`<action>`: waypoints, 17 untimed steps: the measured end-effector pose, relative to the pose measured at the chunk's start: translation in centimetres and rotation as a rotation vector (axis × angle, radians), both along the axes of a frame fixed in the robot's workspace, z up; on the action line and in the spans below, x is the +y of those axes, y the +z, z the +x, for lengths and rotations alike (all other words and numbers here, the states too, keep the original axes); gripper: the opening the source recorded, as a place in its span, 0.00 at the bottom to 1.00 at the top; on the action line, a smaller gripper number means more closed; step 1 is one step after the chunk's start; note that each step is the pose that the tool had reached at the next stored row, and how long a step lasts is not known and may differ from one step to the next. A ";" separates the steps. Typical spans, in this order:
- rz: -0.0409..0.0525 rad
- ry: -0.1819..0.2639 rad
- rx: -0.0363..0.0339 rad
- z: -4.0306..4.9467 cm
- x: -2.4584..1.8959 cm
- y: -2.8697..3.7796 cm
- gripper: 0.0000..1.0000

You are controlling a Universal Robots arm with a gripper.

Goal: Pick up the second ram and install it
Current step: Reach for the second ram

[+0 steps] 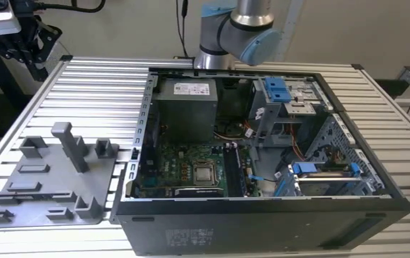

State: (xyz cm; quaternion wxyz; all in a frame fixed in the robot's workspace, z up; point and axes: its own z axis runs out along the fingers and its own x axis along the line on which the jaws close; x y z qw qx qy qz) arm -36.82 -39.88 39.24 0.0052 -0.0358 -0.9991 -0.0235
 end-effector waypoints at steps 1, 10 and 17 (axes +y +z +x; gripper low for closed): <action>0.0000 0.000 0.0010 -0.18 0.00 0.00 0.11; 0.0000 0.000 0.0083 -1.86 -0.01 -0.02 0.11; 0.0001 0.000 0.0078 -1.90 -0.24 -0.07 0.11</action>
